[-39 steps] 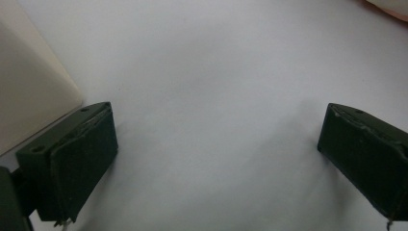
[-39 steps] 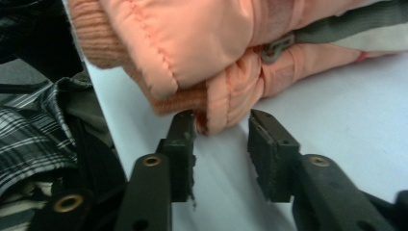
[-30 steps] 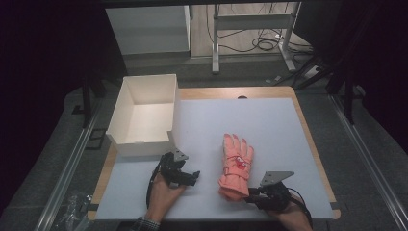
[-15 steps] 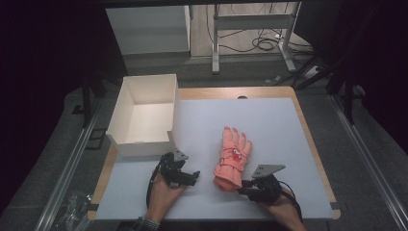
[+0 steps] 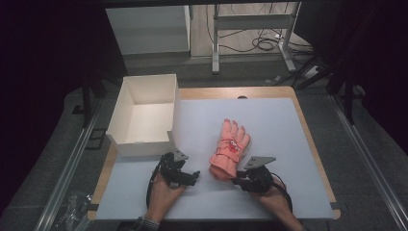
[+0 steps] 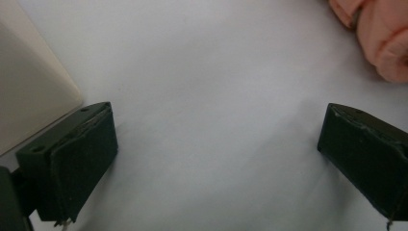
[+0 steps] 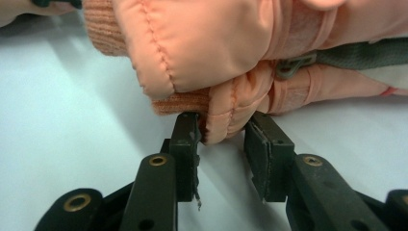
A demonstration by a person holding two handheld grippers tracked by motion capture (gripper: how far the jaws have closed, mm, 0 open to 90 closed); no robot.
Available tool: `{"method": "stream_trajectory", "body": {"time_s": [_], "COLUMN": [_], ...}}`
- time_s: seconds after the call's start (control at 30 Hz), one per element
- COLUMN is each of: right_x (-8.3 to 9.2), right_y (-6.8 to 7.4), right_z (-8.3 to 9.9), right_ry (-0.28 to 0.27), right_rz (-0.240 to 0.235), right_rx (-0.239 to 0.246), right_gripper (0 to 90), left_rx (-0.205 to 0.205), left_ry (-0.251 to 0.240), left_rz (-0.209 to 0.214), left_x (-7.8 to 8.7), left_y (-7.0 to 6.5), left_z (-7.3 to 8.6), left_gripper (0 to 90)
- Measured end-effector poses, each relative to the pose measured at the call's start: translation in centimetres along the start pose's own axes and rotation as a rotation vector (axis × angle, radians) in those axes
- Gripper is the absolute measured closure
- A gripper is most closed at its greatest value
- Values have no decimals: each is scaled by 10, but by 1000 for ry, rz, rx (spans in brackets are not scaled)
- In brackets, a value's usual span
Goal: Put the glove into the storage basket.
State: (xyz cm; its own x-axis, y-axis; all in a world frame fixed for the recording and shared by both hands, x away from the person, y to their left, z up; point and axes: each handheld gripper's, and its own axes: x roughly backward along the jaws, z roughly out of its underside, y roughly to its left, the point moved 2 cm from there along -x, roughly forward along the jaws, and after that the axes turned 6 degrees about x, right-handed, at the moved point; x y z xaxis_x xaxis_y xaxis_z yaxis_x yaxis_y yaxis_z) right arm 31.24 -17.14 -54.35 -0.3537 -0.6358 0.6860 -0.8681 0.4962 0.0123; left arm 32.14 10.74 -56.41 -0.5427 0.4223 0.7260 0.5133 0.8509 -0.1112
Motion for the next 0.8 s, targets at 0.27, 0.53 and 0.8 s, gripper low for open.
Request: {"method": "stream_trajectory", "body": {"time_s": [0.27,0.53,0.8], "right_x": [-12,-24,-34], "right_y": [-6,-11,-12], "right_z": [-12,-23,-32], "right_ry": [3,6,10], "right_rz": [33,62,79], "right_rx": [23,38,57], "right_gripper": [644,637,620], "left_rx": [0,0,-1], "left_ry": [0,0,0], "left_rz": [0,0,-1], "left_x": [0,0,0], "left_y": [0,0,0], "left_z": [0,0,0], "left_gripper": [5,5,5]}}
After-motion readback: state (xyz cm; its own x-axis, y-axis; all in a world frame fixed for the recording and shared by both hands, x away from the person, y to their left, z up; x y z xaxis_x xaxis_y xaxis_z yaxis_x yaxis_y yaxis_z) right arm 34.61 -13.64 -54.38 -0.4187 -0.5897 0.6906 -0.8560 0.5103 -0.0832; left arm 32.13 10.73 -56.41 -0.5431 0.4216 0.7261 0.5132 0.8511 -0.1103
